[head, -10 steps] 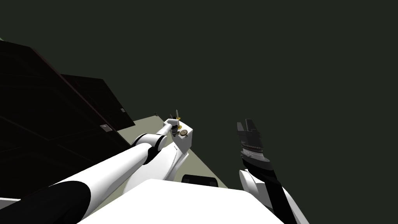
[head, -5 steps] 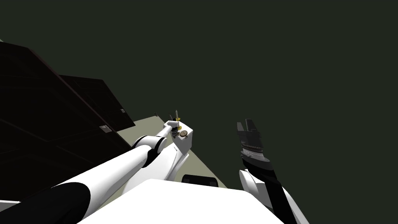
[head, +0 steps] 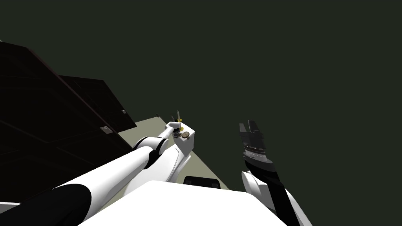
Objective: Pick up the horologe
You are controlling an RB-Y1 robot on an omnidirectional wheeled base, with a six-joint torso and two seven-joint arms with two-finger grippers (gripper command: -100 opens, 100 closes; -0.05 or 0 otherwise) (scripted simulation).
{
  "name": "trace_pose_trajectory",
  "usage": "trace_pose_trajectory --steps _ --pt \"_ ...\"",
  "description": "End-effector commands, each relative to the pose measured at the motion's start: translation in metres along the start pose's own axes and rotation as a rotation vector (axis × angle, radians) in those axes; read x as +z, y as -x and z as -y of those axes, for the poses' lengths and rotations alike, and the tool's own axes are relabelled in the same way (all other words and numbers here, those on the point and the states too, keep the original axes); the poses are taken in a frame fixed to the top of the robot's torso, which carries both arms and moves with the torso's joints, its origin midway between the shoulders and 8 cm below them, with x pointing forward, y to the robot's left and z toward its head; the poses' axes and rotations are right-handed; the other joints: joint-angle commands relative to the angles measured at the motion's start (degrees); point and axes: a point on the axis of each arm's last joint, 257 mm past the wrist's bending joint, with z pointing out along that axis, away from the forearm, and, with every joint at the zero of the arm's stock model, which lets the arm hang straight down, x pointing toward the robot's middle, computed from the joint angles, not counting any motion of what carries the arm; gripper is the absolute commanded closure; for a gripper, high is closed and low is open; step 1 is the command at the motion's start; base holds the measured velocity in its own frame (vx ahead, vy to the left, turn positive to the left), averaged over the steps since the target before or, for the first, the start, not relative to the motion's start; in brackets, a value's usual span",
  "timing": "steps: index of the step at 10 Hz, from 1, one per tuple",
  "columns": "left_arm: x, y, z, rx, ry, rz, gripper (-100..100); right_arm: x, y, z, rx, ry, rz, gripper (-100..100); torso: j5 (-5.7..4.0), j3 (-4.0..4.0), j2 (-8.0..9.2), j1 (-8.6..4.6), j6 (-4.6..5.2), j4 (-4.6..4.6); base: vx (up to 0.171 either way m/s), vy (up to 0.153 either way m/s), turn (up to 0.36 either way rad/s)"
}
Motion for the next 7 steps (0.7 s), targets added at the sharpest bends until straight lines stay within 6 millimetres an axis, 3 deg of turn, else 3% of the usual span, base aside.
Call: trace_pose_trajectory --steps 1,2,3,6,7 --pt "0.000 0.000 0.000 0.000 0.000 0.000 100 0.000 0.000 0.000 0.000 0.000 0.000 0 0.00 0.00 0.00 0.00 0.00 0.00 0.000 0.000 0.000" --pt "0.000 0.000 0.000 0.000 0.000 0.000 0 0.000 0.000 0.000 0.000 0.000 0.000 0 0.00 0.00 0.00 0.00 -0.01 0.00 0.000 0.000 0.000" --pt "-0.013 0.001 0.009 0.000 0.000 0.002 100 0.000 0.000 0.000 0.000 0.000 0.000 0 0.00 0.00 0.00 0.00 -0.01 0.00 -0.042 -0.016 -0.002" --pt "-0.015 0.001 0.011 0.000 -0.002 0.002 100 0.000 0.000 0.000 0.000 0.000 0.000 0 -0.04 0.12 0.19 -0.12 0.01 0.06 -0.031 -0.014 -0.003" --pt "-0.015 0.001 0.011 0.000 0.000 0.002 0 0.000 0.000 0.000 0.000 0.000 0.000 0 -0.03 0.09 0.13 -0.08 0.00 0.04 0.000 0.000 0.000"
